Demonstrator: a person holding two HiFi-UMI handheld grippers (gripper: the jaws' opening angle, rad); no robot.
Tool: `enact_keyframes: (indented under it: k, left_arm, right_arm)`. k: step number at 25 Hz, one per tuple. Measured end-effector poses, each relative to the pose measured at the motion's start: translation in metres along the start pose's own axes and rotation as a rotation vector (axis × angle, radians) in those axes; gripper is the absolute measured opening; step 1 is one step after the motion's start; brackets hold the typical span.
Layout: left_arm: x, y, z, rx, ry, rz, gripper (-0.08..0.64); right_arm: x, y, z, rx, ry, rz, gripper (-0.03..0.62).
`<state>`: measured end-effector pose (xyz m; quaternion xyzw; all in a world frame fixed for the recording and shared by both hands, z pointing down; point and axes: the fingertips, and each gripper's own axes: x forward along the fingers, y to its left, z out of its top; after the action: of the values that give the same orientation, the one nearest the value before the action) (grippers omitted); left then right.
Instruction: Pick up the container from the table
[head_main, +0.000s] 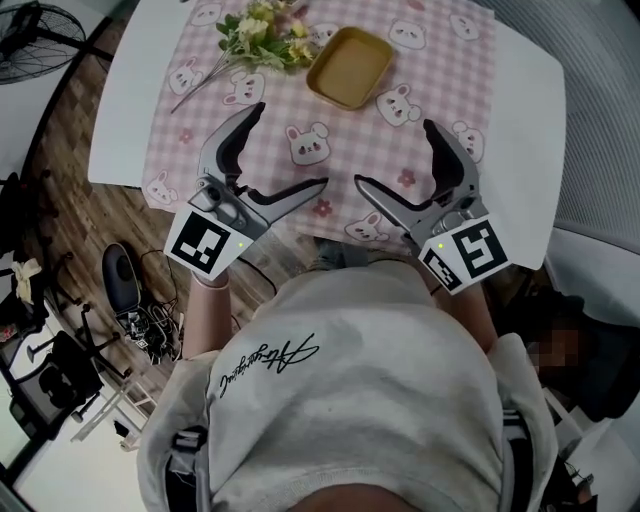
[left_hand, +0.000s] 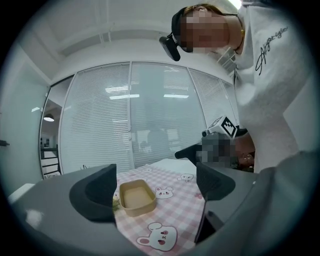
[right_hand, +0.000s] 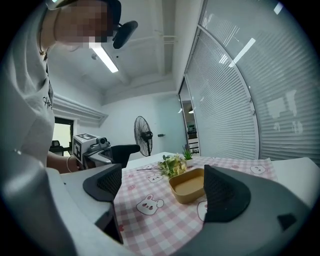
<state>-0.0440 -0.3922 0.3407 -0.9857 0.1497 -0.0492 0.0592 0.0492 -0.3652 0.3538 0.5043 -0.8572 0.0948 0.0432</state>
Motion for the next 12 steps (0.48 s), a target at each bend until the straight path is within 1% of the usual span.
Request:
enact_keyframes:
  k: [4, 9, 12]
  left_arm:
    - [0.01, 0.008, -0.012, -0.003, 0.021, 0.005, 0.478]
    - [0.022, 0.019, -0.032, 0.022, 0.076, 0.009, 0.477]
    - [0.028, 0.025, -0.039, -0.005, 0.078, 0.006, 0.478]
  right_arm:
    - [0.011, -0.008, -0.005, -0.006, 0.016, 0.014, 0.499]
    - [0.025, -0.023, -0.017, 0.001, 0.046, 0.016, 0.499]
    - [0.034, -0.028, -0.024, 0.009, 0.064, 0.021, 0.497]
